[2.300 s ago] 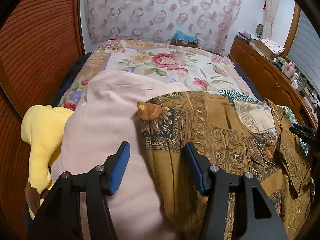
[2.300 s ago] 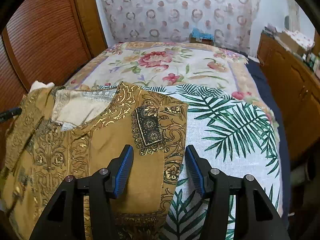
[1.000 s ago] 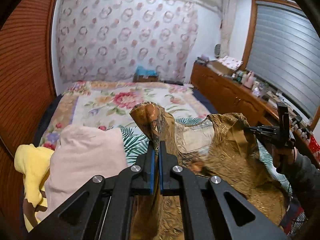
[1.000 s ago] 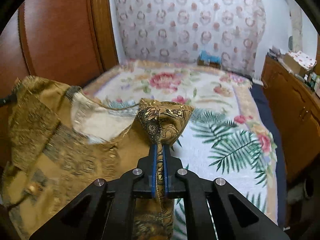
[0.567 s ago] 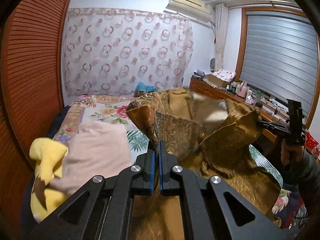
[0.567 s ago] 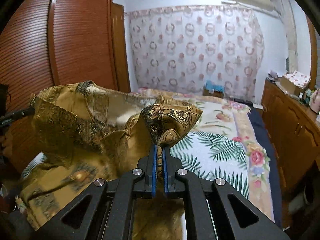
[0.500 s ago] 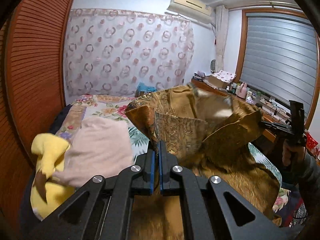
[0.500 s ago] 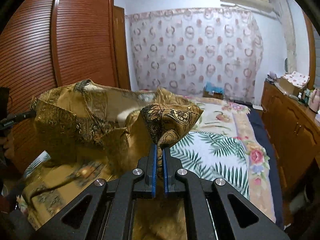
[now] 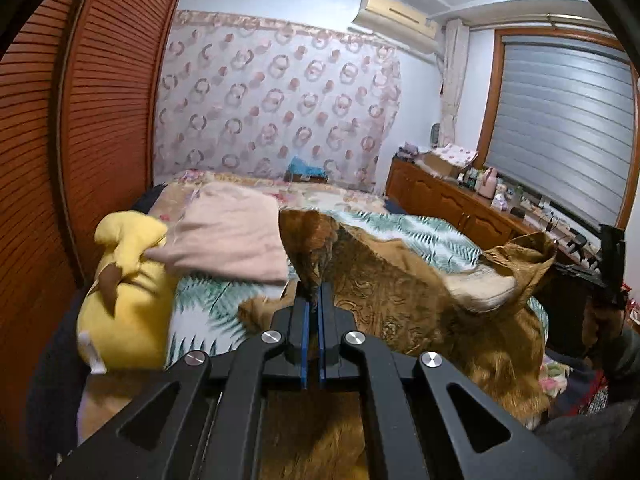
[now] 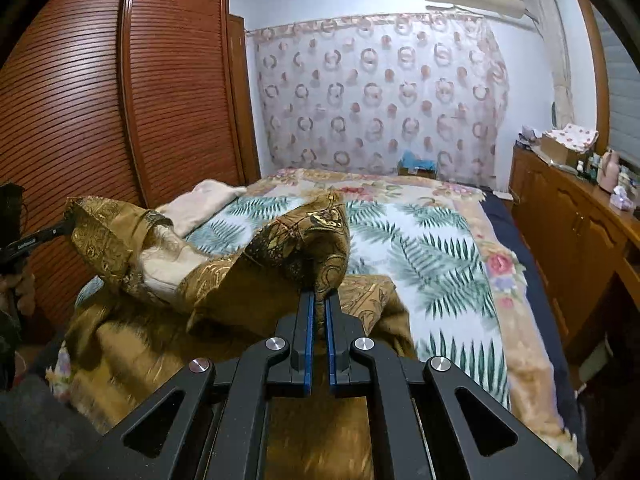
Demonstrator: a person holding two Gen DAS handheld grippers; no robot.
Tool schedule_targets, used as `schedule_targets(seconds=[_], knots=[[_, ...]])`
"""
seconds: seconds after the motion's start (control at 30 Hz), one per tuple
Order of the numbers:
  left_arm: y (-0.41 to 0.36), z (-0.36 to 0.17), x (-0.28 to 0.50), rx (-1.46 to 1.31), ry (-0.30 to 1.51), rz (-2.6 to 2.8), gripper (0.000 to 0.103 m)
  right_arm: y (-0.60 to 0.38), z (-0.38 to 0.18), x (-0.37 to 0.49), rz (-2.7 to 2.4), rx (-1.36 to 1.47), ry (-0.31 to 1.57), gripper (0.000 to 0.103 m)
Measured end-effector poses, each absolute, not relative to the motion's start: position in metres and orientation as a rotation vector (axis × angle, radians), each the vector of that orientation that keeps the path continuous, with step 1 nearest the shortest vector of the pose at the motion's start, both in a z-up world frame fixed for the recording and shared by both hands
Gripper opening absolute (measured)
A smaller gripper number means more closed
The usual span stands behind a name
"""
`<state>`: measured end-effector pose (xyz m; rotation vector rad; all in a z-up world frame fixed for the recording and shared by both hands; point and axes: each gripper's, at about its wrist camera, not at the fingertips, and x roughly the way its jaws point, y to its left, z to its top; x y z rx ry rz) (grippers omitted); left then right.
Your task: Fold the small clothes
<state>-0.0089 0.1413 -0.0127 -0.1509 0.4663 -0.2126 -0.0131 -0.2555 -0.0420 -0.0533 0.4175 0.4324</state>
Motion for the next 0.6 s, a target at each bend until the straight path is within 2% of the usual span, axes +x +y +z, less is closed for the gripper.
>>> schedule_targets(seconds=[0.33,0.6], knots=[[0.151,-0.009,-0.04,-0.145,0.468,-0.169,0.004,-0.256,-0.019,-0.048,0.461,-0.132,0.428,0.005],[0.159,-0.009,-0.045,-0.11,0.48,-0.132,0.007,-0.254,-0.039,-0.037,0.476,-0.134,0.576,0.005]])
